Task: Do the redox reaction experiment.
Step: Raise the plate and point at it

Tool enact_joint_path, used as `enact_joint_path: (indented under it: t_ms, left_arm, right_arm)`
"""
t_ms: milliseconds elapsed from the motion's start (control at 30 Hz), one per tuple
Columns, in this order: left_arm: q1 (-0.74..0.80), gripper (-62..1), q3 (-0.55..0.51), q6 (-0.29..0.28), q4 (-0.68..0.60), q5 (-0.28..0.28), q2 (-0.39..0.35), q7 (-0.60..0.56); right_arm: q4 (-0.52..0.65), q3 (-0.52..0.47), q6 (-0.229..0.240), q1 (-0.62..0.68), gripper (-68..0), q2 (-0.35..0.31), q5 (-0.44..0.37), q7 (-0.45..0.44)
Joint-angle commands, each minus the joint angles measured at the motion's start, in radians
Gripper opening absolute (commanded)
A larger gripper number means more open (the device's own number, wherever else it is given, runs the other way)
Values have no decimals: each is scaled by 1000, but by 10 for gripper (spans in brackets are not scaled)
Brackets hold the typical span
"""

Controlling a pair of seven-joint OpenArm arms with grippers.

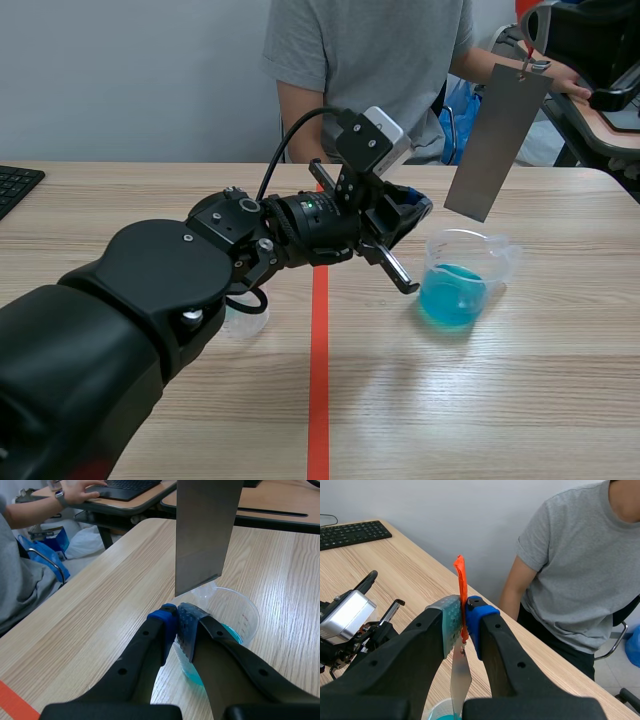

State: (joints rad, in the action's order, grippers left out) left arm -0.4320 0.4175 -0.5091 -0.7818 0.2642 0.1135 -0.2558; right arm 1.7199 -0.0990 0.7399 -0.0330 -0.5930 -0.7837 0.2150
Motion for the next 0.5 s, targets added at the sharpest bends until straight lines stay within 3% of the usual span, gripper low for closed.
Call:
enact_joint_path:
  t_ms: [0,333,467]
  left_arm:
    - [-14,-575,-3,-2,-21,-13,13,-13]
    - [-14,-575,-3,-3,-24,-17,-6,-4]
    - [-5,-575,-3,-41,-54,-21,-29,25]
  right_arm:
    - [18,-14,6,-14,-664,-16,-18,-15]
    - [18,-14,6,-14,-664,-16,-18,-15]
    - [18,-14,6,-14,-664,-16,-18,-15]
